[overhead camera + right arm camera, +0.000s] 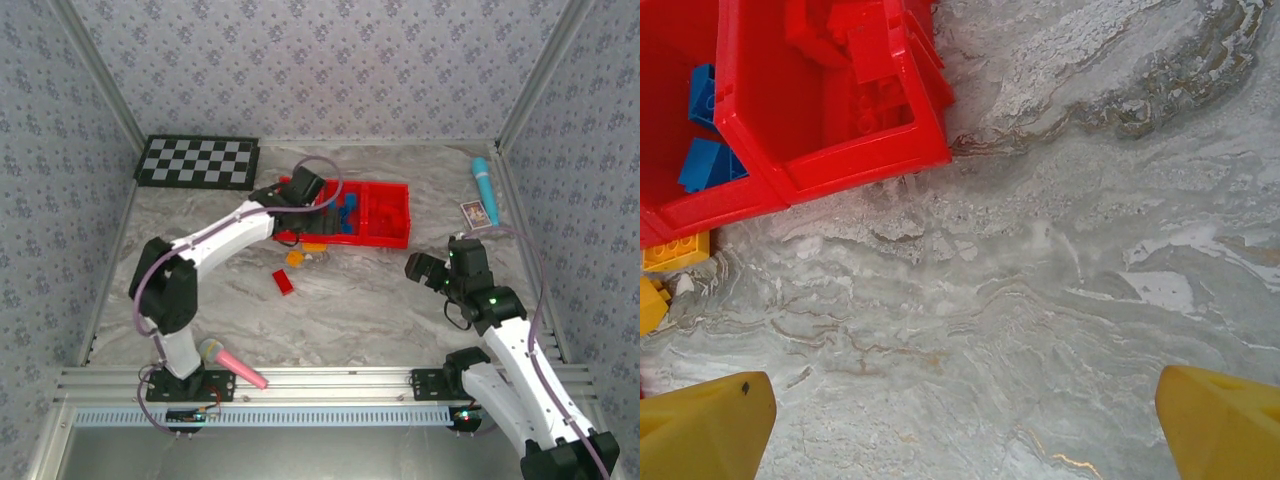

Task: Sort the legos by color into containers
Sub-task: Place the lego in the container, then pick up the lego from the center of the table.

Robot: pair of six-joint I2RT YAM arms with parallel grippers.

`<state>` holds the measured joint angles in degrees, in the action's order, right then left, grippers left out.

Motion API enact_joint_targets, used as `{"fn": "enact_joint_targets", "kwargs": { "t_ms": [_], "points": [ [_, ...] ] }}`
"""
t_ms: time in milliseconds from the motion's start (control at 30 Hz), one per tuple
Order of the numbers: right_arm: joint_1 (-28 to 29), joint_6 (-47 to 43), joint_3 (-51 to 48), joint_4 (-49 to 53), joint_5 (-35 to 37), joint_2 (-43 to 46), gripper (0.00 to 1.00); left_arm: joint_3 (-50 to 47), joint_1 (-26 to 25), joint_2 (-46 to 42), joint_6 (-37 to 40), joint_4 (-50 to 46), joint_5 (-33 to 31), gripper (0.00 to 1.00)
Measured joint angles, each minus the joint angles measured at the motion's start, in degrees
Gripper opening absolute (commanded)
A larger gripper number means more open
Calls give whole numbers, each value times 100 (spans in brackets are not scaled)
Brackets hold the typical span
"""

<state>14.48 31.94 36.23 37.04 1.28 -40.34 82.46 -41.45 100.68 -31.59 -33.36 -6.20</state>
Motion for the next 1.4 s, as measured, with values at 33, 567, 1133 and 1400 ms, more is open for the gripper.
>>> {"fn": "enact_joint_targets", "kwargs": {
  "t_ms": [33, 567, 1133, 1400],
  "points": [
    [2, 0, -4, -39, 0, -26, 100, -173, -13, -129, -92, 24, -76, 97],
    [2, 20, -90, -210, -63, -107, 100, -2323, -131, -990, -1847, 280, -669, 85],
    [17, 24, -149, -302, -63, -107, 100, -2778, -131, -957, -2159, 367, -391, 72],
    [28, 46, -149, -299, -61, -101, 100, -2778, -131, -575, -2140, 422, -129, 59]
  ]
}}
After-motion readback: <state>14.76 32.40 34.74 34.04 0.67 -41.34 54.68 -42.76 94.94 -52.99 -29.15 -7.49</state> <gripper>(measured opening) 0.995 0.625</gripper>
